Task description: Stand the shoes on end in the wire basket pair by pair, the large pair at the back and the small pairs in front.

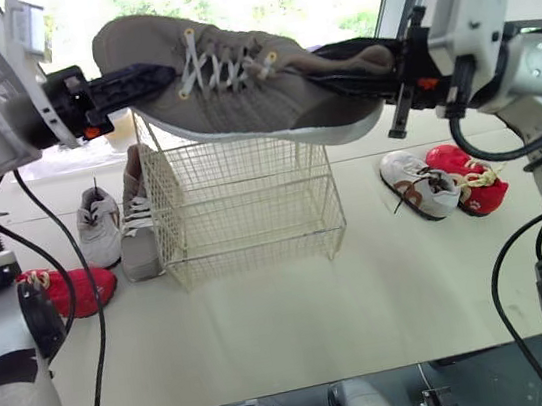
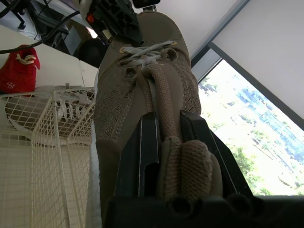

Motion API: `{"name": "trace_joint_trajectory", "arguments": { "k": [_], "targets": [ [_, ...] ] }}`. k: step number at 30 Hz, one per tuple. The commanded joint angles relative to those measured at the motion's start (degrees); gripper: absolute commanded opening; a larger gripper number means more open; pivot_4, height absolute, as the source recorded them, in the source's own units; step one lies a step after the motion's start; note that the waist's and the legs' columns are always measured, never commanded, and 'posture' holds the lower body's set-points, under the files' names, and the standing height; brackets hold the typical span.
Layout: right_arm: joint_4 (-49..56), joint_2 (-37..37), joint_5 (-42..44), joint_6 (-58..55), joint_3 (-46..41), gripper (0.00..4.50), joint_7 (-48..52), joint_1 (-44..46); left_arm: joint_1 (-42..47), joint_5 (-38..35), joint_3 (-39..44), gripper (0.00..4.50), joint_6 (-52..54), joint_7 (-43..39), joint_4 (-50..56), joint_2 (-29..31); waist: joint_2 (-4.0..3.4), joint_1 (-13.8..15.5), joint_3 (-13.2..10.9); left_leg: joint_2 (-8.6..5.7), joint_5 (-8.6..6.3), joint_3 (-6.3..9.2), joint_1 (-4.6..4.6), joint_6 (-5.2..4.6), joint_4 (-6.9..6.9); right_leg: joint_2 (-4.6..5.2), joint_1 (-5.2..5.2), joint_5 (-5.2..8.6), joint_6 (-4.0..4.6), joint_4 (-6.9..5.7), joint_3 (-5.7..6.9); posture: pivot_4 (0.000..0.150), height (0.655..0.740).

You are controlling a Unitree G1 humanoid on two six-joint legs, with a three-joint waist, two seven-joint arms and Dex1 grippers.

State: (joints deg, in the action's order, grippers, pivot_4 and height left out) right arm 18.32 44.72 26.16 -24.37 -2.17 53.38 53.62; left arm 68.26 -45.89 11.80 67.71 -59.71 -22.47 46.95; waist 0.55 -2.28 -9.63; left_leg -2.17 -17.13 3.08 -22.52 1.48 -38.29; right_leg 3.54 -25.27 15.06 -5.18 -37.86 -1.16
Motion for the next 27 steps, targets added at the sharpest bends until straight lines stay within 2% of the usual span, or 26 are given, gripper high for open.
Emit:
{"name": "trace_joint_trajectory", "arguments": {
  "k": [1, 4, 5, 7, 11, 12, 14, 18, 20, 22, 23, 27],
  "targets": [
    [3.17, 0.22, 1.63, 1.27, -1.97, 0.20, 0.57, 0.71, 2.72, 0.43, -2.10, 4.50, -1.15, -5.35, 0.54, 1.74, 0.00, 0.00, 0.00, 0.00, 0.00, 0.00, 0.00, 0.00, 0.00, 0.00, 0.00, 0.00, 0.00, -0.03, 0.00, 0.150, 0.7400],
    [3.14, 0.98, 0.65, 2.90, -1.27, 0.20, 2.76, -0.06, 2.47, 1.20, -6.14, 4.50, -1.60, -12.42, 1.34, 3.69, 0.00, -0.08, 0.00, -0.01, 0.00, -0.03, -0.01, 0.00, 0.00, 0.00, 0.00, 0.00, 0.00, -0.03, 0.00, 0.150, 0.7400],
    [2.90, 1.25, 0.15, 3.60, -0.99, 0.20, 3.48, -0.29, 2.49, 1.56, -7.31, 3.95, -1.98, -14.56, 1.16, 4.20, 0.00, -0.08, 0.00, -0.01, 0.00, -0.02, 0.00, 0.00, 0.00, -0.03, 0.00, 0.00, 0.00, -0.03, 0.00, 0.150, 0.7400],
    [2.50, 1.41, -0.32, 4.37, -0.79, 0.20, 4.08, -0.43, 2.71, 2.32, -8.67, 3.16, -2.58, -17.19, 0.59, 4.77, 0.00, -0.09, 0.00, -0.01, 0.00, -0.03, 0.00, 0.00, 0.00, -0.07, -0.01, 0.00, 0.00, -0.03, 0.00, 0.150, 0.7400],
    [1.89, 1.30, -0.74, 5.05, -0.81, 0.20, 4.09, -0.45, 3.59, 3.33, -8.85, 1.24, -3.00, -18.32, -0.68, 4.42, 0.00, -0.15, 0.00, -0.01, -0.02, -0.03, 0.01, -0.05, -0.01, -0.08, -0.01, 0.00, 0.00, -0.03, 0.00, 0.150, 0.7400],
    [1.92, 1.25, -0.73, 4.95, -0.90, 0.20, 3.80, -0.55, 4.07, 3.35, -7.99, 0.89, -2.74, -17.20, -1.31, 3.84, 0.00, -0.15, 0.00, -0.01, -0.03, -0.03, 0.01, -0.06, -0.01, -0.07, -0.01, 0.00, 0.00, -0.03, 0.00, 0.150, 0.7400],
    [1.83, 0.99, -0.63, 4.35, -1.42, 0.20, 2.55, -0.85, 4.70, 2.90, -5.50, 0.72, -1.90, -14.12, -2.46, 2.52, 0.00, -0.09, 0.00, -0.01, -0.03, -0.03, 0.00, -0.06, -0.02, -0.06, -0.02, 0.00, 0.00, -0.04, 0.00, 0.150, 0.7400],
    [-1.36, -0.08, 0.73, 1.62, -5.57, 2.15, -2.33, -0.80, 4.04, 0.81, 0.48, 0.70, 0.11, -8.26, -2.15, 0.50, 0.01, -0.03, 0.00, -0.01, -0.02, -0.02, 0.00, -0.04, -0.04, 0.01, -0.01, 0.00, 0.00, -0.07, 0.00, 0.150, 0.7400],
    [-6.69, -0.23, -0.12, 2.15, -9.81, 3.21, -6.24, -1.14, 3.66, -0.86, 5.41, 0.70, 0.92, -3.64, -2.13, -1.05, 0.01, 0.01, 0.00, -0.01, -0.01, -0.02, 0.00, -0.02, -0.05, 0.03, -0.01, 0.00, 0.00, -0.13, 0.00, 0.150, 0.7400],
    [-11.53, -0.60, 2.60, -1.11, -15.75, 4.28, -10.70, -1.58, 2.67, -2.44, 10.53, 0.70, 0.89, 1.44, -1.18, -2.74, 0.02, 0.08, -0.01, -0.01, -0.01, -0.02, -0.01, -0.01, -0.05, 0.04, -0.01, 0.00, 0.00, -0.15, -0.01, 0.150, 0.7400],
    [-13.13, -1.33, 5.06, -3.58, -18.92, 4.45, -13.59, -1.40, 2.32, -3.34, 13.19, 0.70, 0.63, 4.42, -0.60, -3.77, 0.02, 0.10, -0.01, -0.01, 0.00, -0.02, -0.01, -0.01, -0.05, 0.05, -0.01, 0.00, 0.00, -0.15, -0.02, 0.150, 0.7400],
    [-16.80, -9.24, 19.94, -15.09, -31.51, 4.45, -28.53, -1.28, 0.86, -8.45, 24.54, 0.70, -4.43, 18.13, 5.52, -11.21, 0.07, 0.41, 0.02, 0.02, 0.02, 0.02, -0.02, 0.04, -0.04, 0.09, -0.01, 0.00, 0.00, -0.16, -0.08, 0.150, 0.7400]
  ]
}}
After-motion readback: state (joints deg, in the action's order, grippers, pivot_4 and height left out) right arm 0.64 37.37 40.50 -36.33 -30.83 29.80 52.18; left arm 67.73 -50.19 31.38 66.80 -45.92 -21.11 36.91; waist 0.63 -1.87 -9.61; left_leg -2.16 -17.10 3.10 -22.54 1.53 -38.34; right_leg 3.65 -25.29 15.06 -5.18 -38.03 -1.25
